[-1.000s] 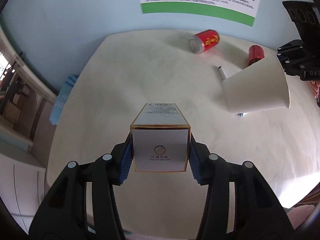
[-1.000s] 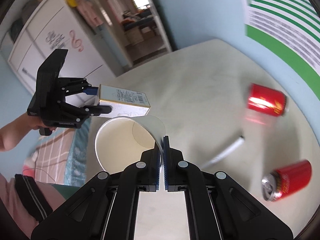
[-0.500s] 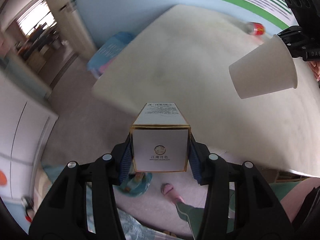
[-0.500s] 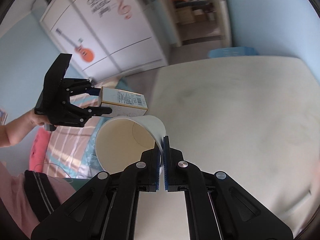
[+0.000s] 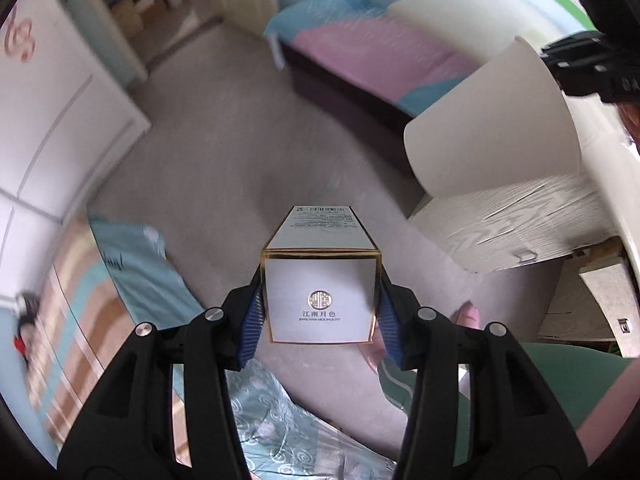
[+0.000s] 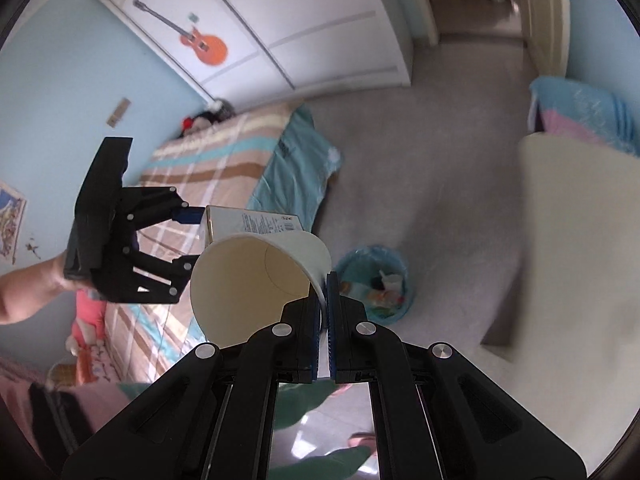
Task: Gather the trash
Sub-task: 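Carry the white box and paper cup toward the teal bin, then open both tools over the teal bin to drop box and cup, then bring both open tools back over the table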
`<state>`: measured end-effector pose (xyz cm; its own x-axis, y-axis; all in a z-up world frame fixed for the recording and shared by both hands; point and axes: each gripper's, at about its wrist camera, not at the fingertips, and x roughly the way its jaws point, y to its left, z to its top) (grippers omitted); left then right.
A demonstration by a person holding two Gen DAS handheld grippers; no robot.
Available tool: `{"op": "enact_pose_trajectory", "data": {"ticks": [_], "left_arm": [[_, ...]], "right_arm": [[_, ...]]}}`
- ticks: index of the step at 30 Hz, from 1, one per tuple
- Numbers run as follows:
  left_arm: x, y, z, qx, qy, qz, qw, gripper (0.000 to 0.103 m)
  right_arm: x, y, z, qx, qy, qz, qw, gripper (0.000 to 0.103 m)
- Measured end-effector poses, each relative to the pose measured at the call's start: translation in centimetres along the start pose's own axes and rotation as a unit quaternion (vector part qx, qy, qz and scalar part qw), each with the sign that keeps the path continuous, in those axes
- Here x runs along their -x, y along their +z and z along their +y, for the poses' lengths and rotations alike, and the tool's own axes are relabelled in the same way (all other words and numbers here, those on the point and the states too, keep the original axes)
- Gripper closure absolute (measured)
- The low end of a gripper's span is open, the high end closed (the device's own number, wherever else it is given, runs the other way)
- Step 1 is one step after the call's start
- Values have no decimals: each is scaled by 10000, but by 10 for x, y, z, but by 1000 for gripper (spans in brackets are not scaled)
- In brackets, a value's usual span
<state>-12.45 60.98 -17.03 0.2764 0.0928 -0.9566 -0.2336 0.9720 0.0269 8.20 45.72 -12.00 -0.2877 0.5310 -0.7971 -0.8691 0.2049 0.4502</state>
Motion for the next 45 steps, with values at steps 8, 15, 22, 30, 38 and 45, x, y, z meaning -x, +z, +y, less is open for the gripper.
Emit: {"op": "enact_pose_trajectory", "data": {"ticks": [8, 15, 22, 30, 38, 45], "left_arm": [[-119, -29, 54, 215, -309, 284, 9989, 56], [-241, -50, 88, 402, -410, 564, 9968, 56], [-316, -58, 93, 147, -400, 767, 9961, 49], [-309, -61, 94, 164, -438, 860, 9952, 42], [-224, -72, 96, 316, -488, 804, 9951, 32], [-118, -63, 86, 116, -323, 617, 9975, 19]], "right_arm": [[-155, -7, -33, -418, 106, 814, 9957, 99], [-288, -38, -69, -718, -8, 1622, 9841, 98], [-358, -66, -94, -943, -141, 1965, 9759, 88], [-333, -68, -96, -938, -197, 1955, 9760, 62], [-245, -44, -67, -868, -64, 1657, 9823, 25], [-138, -24, -15, -767, -116, 1105, 9908, 11]]}}
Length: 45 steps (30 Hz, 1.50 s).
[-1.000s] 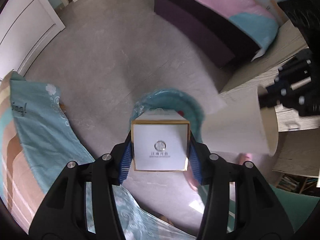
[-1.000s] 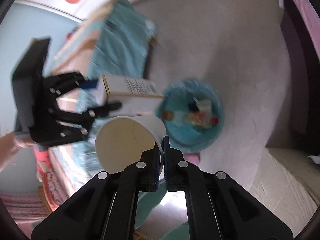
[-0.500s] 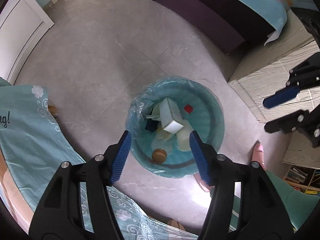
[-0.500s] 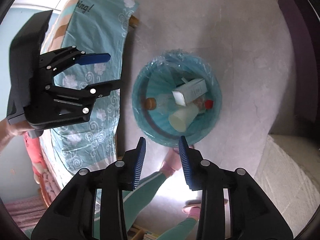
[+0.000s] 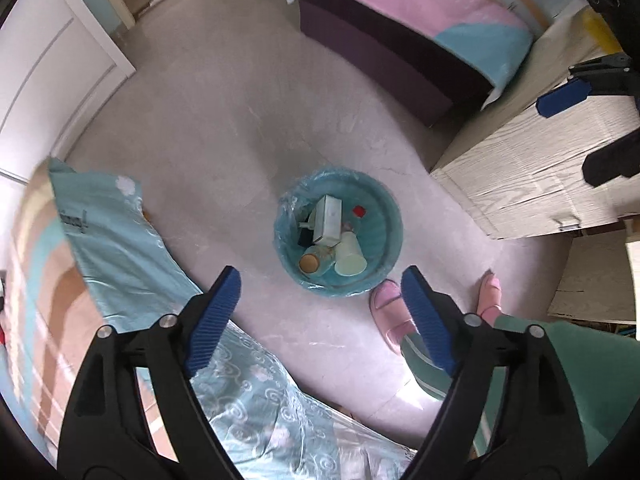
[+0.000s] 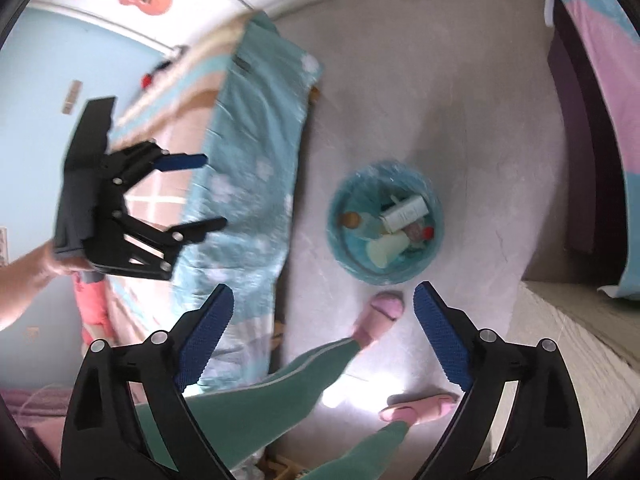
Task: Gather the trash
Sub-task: 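Bring both open tools back over the table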
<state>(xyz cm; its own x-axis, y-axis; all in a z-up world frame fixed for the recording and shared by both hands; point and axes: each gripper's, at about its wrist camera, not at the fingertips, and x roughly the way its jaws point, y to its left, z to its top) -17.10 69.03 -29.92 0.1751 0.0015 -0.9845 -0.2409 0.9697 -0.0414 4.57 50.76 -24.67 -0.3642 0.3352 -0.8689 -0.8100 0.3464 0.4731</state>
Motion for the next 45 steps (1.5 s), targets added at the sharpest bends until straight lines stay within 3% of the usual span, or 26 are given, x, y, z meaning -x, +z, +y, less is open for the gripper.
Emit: {"op": "enact_pose_trajectory", "data": {"ticks": [4, 6, 10, 14, 18, 19, 21, 27, 29, 31, 33, 36, 38, 40, 45], "left_arm": [[34, 12, -11, -73, 85, 84, 9999, 18], [54, 22, -22, -81, 67, 17, 9999, 11], [100, 50, -50, -196, 10, -394, 9990, 7], [145, 84, -91, -391, -76, -810, 9959, 7], [157, 120, -141, -619, 323, -298, 9971, 7], [164, 127, -157, -759, 393, -452, 9953, 7], [183, 134, -191, -1159, 310, -944, 9883, 7], [215, 154, -303, -2144, -213, -1561, 9640, 7], [217, 158, -339, -2371, -403, -1580, 9577, 7], [218, 159, -372, -2590, -602, -1592, 9508, 7], [218, 161, -411, -2848, -738, -1567, 9428, 7], [216, 159, -460, -3193, -637, -1686, 9304, 7], [217, 157, -489, -3402, -514, -1829, 9210, 7], [218, 157, -516, -3623, -692, -1828, 9113, 7], [209, 183, -583, -3913, -739, -1661, 9021, 7]], "right_arm": [[64, -13, 19, 1, -395, -313, 9987, 10], [97, -23, 29, 256, -512, -548, 9969, 10], [164, -46, 39, 553, -851, -1029, 9895, 10], [231, -75, 31, 425, -1345, -1480, 9789, 10], [288, -118, 7, -70, -1653, -1888, 9680, 10], [301, -134, 1, -155, -1743, -1997, 9641, 10], [322, -164, -7, -250, -1980, -2121, 9567, 10], [372, -273, -43, -572, -2242, -2543, 9390, 10], [389, -321, -53, -574, -2033, -2850, 9350, 10], [397, -356, -57, -499, -2148, -3003, 9280, 10], [402, -384, -68, -520, -2258, -2830, 9307, 10], [412, -428, -95, -718, -2409, -2693, 9297, 10], [416, -446, -109, -850, -2326, -2736, 9294, 10], [423, -469, -122, -892, -2241, -2803, 9291, 10], [436, -503, -145, -703, -2425, -2788, 9266, 10]]}}
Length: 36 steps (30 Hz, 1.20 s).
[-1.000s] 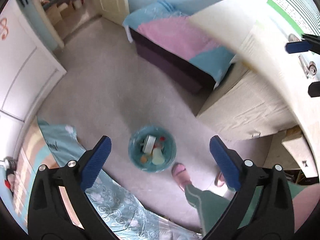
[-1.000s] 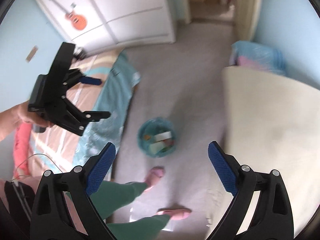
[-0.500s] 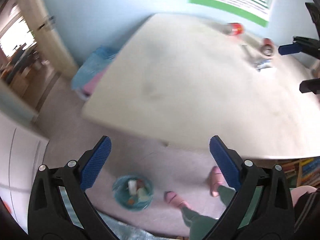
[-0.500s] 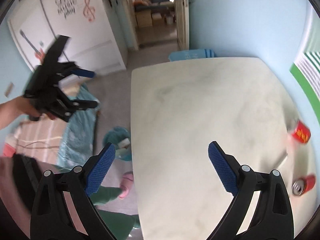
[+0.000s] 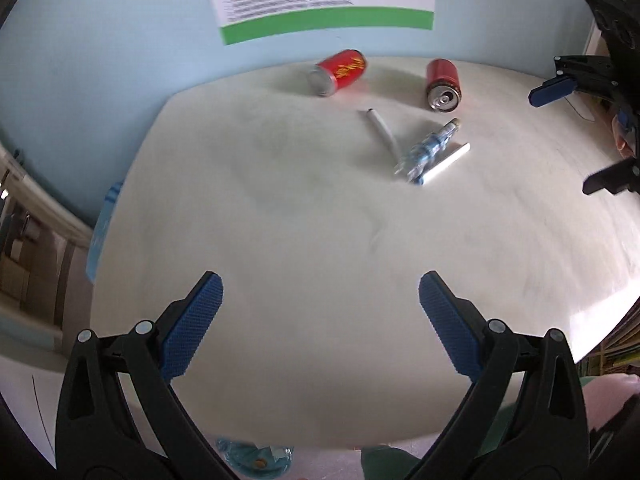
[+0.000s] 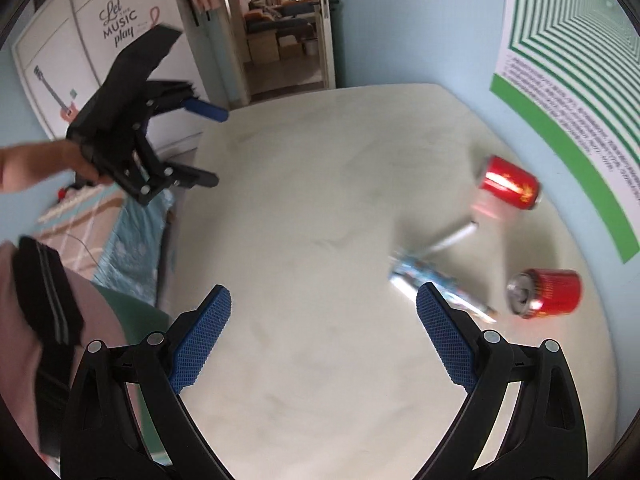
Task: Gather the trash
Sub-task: 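Bring both open tools back over the table, then grasp the stacked-ring plastic bottle with the left tool while the right tool grasps a white marker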
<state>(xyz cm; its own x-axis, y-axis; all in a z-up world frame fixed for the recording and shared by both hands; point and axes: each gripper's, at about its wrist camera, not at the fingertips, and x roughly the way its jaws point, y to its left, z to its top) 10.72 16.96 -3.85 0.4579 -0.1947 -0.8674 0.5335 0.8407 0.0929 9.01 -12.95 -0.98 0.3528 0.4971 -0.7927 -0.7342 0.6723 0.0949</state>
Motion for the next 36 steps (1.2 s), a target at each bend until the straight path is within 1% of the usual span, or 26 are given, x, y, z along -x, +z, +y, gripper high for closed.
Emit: {"op": "enact_pose_trajectory", "data": {"ticks": [4, 7, 8, 10, 12, 16, 17, 18, 19, 20, 22, 24, 26, 27, 28, 30, 32, 33, 34, 36], "left_arm": [[-31, 34, -15, -234, -62, 211, 9995, 7], [-54, 57, -27, -332, -244, 317, 9986, 7], [-63, 67, -33, -383, -374, 338, 9980, 7], [-76, 80, -42, -534, -553, 346, 9964, 7], [-90, 93, -55, -866, -677, 357, 9933, 7], [-119, 110, -81, -1614, -668, 294, 9842, 7], [-129, 116, -87, -1763, -741, 306, 9811, 10], [-134, 119, -89, -1812, -815, 346, 9794, 16], [-141, 123, -91, -1863, -913, 390, 9775, 20], [-150, 127, -94, -1935, -951, 444, 9755, 23], [-162, 132, -99, -2077, -944, 467, 9725, 25], [-173, 136, -104, -2250, -973, 470, 9683, 32], [-179, 140, -110, -2402, -1030, 424, 9643, 33], [-181, 141, -113, -2466, -1026, 413, 9628, 34], [-183, 142, -116, -2531, -1039, 403, 9610, 37], [-186, 143, -123, -2675, -1032, 372, 9573, 46], [-187, 143, -130, -2795, -1038, 331, 9539, 52], [-188, 142, -133, -2844, -1026, 319, 9527, 53], [-189, 142, -135, -2889, -1014, 314, 9515, 54], [-193, 140, -140, -2969, -983, 357, 9492, 61]], "right_arm": [[-10, -6, -23, 51, 33, 167, 9998, 10], [-22, -12, -44, 21, 300, 287, 9991, 10], [-27, -13, -52, 15, 395, 300, 9988, 10], [-40, -15, -66, -38, 440, 371, 9983, 10], [-52, -20, -82, -142, 527, 414, 9976, 10], [-73, -28, -106, -230, 842, 493, 9950, 12], [-78, -31, -110, -251, 908, 500, 9943, 13], [-82, -33, -114, -264, 986, 524, 9934, 26], [-88, -36, -118, -272, 1026, 594, 9926, 35], [-92, -38, -121, -263, 1024, 633, 9924, 35], [-99, -43, -126, -237, 1060, 646, 9920, 35], [-104, -47, -130, -220, 1054, 636, 9922, 35], [-107, -49, -136, -239, 1067, 622, 9921, 35], [-109, -50, -138, -242, 1070, 634, 9919, 37], [-110, -53, -140, -240, 1072, 626, 9920, 42], [-114, -55, -144, -244, 1076, 621, 9919, 46], [-117, -58, -144, -200, 1051, 595, 9925, 49], [-119, -60, -144, -151, 1030, 573, 9929, 51], [-121, -61, -142, -65, 973, 558, 9937, 55], [-126, -62, -138, 75, 909, 582, 9941, 62]]}}
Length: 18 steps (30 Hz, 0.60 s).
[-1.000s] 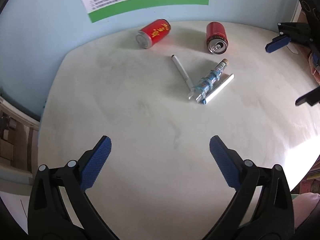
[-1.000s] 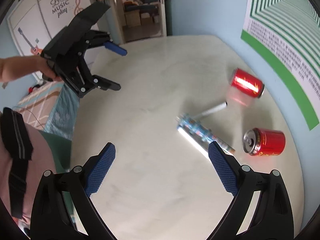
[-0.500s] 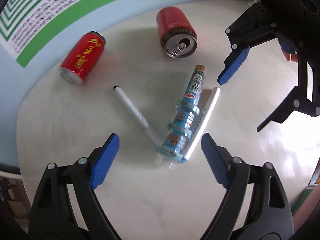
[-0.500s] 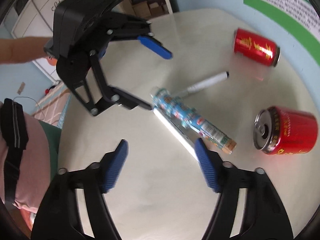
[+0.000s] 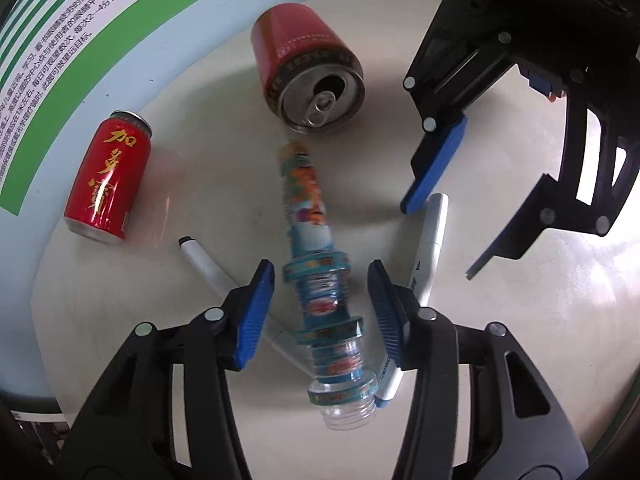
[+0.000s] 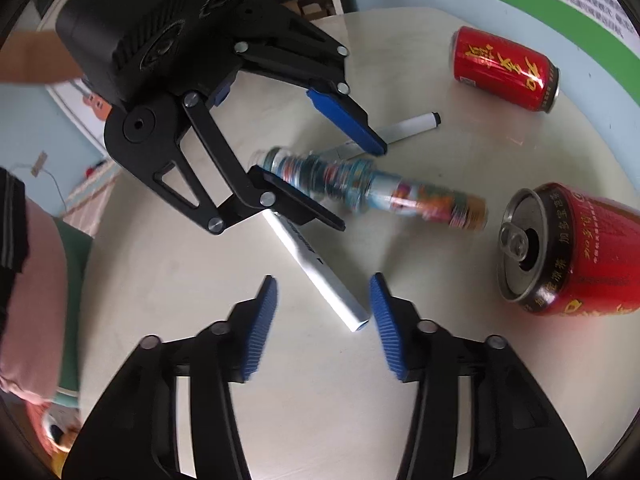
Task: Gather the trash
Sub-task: 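Grasp the stacked-ring plastic bottle with the left tool while the right tool grasps a white marker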
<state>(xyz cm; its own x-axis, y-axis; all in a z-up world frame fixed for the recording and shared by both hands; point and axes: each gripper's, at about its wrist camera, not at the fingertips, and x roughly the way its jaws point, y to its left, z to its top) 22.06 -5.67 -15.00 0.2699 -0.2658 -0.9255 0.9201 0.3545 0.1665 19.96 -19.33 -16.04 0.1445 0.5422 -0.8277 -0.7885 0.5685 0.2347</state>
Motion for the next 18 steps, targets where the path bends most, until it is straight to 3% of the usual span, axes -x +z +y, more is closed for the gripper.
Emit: {"op": "enact_pose_trajectory", "data": {"ticks": [2, 4, 13, 18], "left_arm": [[0, 0, -3, -3, -32, -47, 10000, 69], [2, -3, -3, 41, -99, -65, 9999, 71], [25, -28, 10, 834, -467, -155, 9953, 72], [54, -40, 18, 1150, -332, -285, 9924, 72]], "right_arm": [[-3, 1, 4, 124, -46, -82, 9999, 69], [-6, 1, 10, 197, -43, -90, 9998, 84], [5, -5, 22, -54, 196, -7, 9998, 91], [21, -6, 24, -213, 293, -49, 9993, 92]]}}
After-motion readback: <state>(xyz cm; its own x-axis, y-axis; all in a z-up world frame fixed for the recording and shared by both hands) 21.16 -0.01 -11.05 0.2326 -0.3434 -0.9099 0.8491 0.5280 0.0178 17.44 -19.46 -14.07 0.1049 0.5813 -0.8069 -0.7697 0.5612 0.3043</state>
